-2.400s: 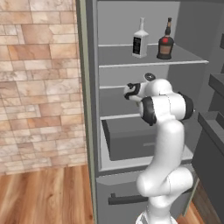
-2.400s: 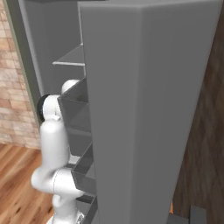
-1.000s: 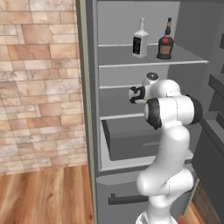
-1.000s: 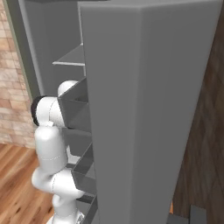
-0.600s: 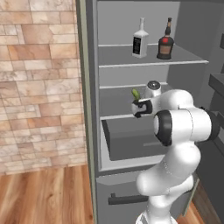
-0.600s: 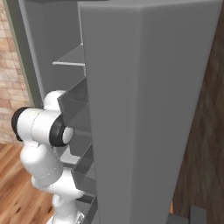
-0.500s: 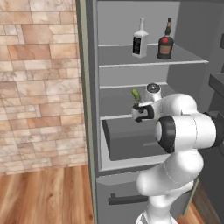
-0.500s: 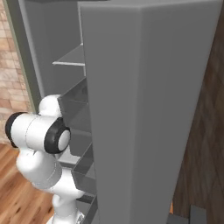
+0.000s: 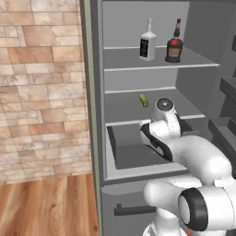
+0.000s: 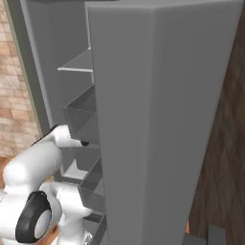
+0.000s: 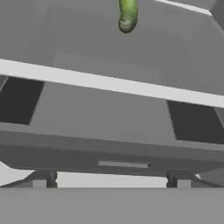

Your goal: Place the liquors on the top shelf of the fridge to keep them out of children's reach, and place the cucumber on lower shelves for easy access.

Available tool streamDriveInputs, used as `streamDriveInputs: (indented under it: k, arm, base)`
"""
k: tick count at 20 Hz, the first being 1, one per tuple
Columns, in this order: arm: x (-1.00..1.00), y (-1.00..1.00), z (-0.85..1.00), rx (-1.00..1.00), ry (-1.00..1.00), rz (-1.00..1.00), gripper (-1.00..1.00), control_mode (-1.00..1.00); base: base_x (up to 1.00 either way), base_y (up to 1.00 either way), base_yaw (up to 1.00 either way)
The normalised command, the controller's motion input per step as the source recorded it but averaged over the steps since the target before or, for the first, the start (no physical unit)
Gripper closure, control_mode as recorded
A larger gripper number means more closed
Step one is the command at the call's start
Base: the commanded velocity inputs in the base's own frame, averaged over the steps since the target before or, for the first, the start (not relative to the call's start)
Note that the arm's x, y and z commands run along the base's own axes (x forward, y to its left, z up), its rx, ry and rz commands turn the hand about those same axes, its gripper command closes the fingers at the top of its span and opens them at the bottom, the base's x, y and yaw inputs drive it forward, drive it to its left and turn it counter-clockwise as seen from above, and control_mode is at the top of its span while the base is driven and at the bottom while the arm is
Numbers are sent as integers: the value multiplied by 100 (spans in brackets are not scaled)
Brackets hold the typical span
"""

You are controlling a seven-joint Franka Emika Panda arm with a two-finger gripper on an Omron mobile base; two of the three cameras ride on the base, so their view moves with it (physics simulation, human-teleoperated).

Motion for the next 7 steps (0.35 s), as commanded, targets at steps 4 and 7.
streamDriveInputs:
  k: [4,7]
  arm:
    - [-94,11,83,6,0,-11,-100,-100]
    - [-91,20,52,-5,2,-9,-100,-100]
  base:
    - [0,0,0]
    - [0,0,0]
